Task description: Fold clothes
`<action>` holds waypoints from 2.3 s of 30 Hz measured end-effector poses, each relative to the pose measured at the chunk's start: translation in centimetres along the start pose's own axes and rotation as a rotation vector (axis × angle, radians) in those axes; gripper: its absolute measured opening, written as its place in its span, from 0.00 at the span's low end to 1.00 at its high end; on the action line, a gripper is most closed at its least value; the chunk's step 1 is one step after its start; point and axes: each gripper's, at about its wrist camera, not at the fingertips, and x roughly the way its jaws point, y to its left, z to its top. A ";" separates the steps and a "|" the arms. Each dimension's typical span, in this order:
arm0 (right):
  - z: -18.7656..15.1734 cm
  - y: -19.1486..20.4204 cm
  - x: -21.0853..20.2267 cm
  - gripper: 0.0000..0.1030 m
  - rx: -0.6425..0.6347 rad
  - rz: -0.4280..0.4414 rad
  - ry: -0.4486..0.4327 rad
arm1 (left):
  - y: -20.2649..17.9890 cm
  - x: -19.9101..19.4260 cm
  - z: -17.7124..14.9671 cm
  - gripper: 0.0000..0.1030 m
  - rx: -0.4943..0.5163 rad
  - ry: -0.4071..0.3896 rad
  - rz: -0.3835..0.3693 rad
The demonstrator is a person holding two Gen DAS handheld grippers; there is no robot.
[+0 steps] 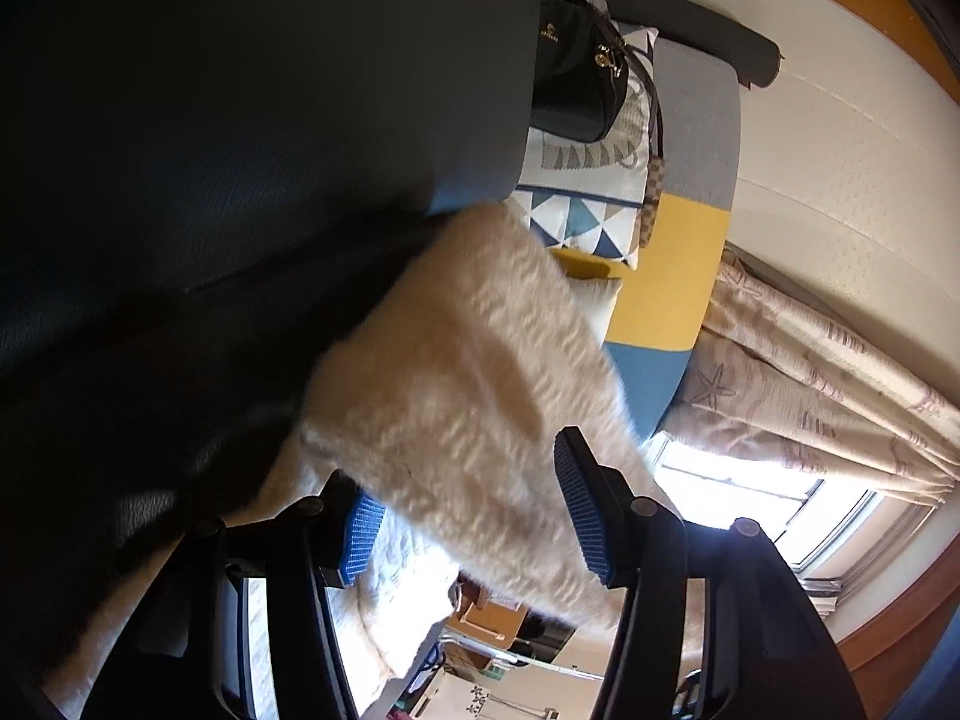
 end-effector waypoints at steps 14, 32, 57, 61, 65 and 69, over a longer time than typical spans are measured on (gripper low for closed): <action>-4.2 -14.9 -3.8 0.05 0.226 -0.215 0.040 | -0.5 0.0 -0.2 0.56 0.129 0.016 0.060; -10.2 -23.6 -5.4 0.06 0.316 -0.367 0.109 | -1.6 0.0 -1.7 0.56 0.306 0.070 0.152; -11.5 -27.1 -6.6 0.16 0.473 -0.362 0.091 | 0.7 -4.0 -1.6 0.56 0.237 0.127 0.093; -11.5 -27.0 -6.4 0.16 0.473 -0.368 0.088 | 1.1 -3.5 -1.9 0.56 0.164 0.154 0.035; -11.5 -26.9 -6.3 0.16 0.458 -0.378 0.093 | 0.4 -1.8 -2.2 0.56 0.152 0.176 0.006; -11.5 -27.0 -6.2 0.16 0.452 -0.376 0.095 | 0.0 0.0 -2.3 0.56 0.149 0.182 0.022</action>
